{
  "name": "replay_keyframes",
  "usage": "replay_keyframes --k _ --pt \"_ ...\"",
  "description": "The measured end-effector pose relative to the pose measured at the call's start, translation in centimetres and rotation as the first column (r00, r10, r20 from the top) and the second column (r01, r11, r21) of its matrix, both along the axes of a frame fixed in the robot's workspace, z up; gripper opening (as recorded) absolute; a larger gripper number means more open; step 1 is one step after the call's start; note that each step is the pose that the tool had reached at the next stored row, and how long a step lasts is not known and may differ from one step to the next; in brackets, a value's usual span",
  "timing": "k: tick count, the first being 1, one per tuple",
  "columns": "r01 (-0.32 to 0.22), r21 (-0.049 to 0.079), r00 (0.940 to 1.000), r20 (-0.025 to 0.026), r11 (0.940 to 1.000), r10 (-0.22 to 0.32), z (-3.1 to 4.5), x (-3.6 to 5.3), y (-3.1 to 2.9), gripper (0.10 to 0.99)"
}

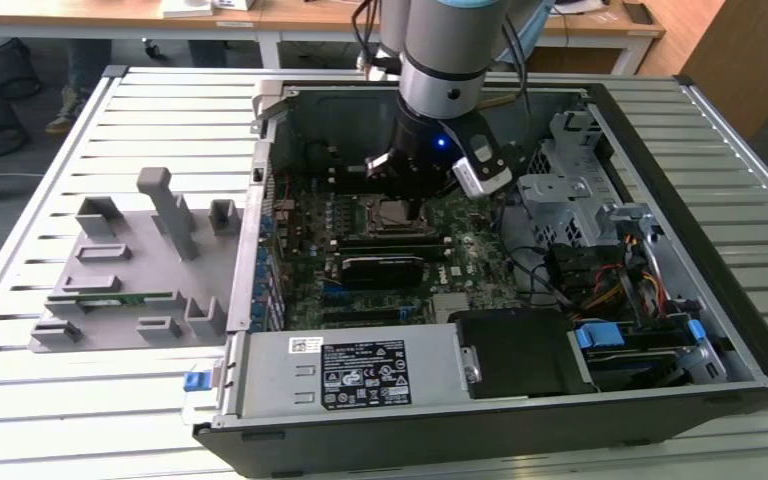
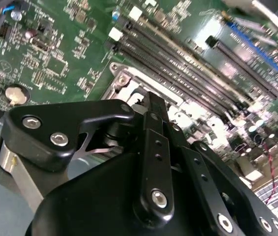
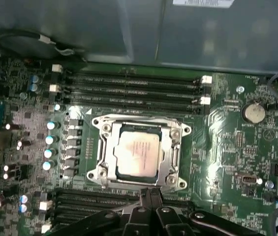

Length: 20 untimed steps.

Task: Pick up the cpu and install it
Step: 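Install the second cpu locking lever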

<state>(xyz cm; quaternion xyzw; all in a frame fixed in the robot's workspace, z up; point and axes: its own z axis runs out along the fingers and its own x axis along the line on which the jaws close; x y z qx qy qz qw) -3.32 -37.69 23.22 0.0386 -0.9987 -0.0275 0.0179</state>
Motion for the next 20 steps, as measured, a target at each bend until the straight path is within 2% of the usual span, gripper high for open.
replay_keyframes --k 3,7,11,18,20 --pt "0.000 0.000 1.0000 0.0000 1.0000 0.000 0.00 -0.17 -0.36 0.106" --pt "0.000 0.001 1.0000 0.0000 1.0000 0.000 0.00 -0.96 -0.60 0.106" --pt "0.000 0.001 1.0000 0.0000 1.0000 0.000 0.00 -1.12 -0.95 0.106" --pt "0.000 0.001 1.0000 0.0001 1.0000 0.000 -0.05 -2.65 -1.02 0.106" --pt "0.000 0.002 1.0000 -0.0008 1.0000 0.000 -0.16 -2.74 -1.03 0.106"
